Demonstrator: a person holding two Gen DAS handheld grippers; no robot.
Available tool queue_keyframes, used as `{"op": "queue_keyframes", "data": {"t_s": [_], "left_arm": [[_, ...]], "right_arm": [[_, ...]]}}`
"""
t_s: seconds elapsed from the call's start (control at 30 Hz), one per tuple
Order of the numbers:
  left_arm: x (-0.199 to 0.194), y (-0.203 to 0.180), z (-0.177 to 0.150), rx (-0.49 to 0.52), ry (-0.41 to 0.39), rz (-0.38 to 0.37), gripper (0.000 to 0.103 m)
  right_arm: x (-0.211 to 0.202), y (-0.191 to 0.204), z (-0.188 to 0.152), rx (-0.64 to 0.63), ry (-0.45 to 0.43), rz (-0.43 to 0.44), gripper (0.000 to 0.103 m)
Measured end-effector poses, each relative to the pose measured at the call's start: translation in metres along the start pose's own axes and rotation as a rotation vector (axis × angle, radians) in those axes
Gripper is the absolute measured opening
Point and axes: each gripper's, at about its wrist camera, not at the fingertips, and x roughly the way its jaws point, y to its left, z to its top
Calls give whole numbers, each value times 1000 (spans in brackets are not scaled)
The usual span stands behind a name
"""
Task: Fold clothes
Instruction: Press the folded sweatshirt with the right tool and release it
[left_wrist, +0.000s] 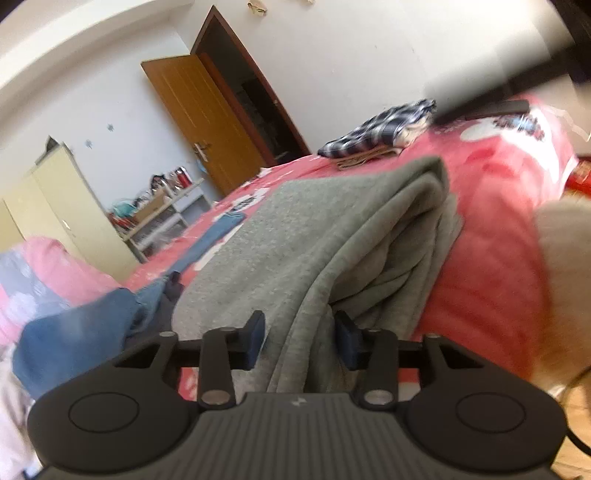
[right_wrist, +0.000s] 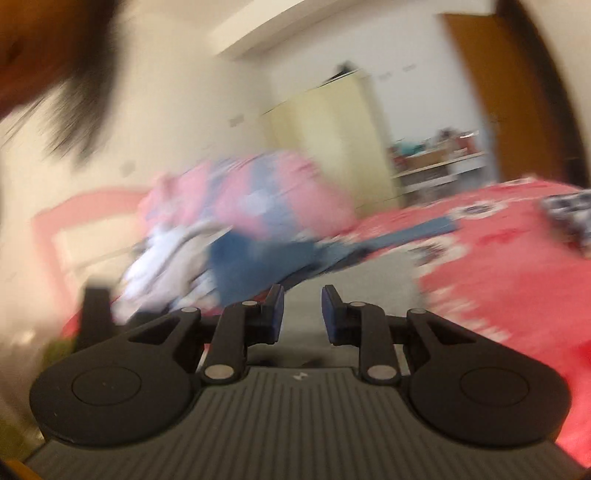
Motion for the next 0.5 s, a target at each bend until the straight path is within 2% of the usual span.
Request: {"op": "queue_keyframes", "data": {"t_s": [0.1,0.13,0.17,0.27,0.5], "left_arm": [[-10,15,1,-81,-12,-58,45],[-11,20,2,-106,-16,-69,45],[-12,24,3,-125,-16,-75,37],[-8,32,1,-168,-3,-100,18],[-20,49,-4,-279,-21,-151,7]], "right_arm": [[14,24,-17,-89,84,39,22],[27,28,-23,-109,121,20,22],[39,31,-28,-120,140,14,20],[63,38,-31,-153,119,15,19],[95,47,-32,-233,52,-10,17]]}}
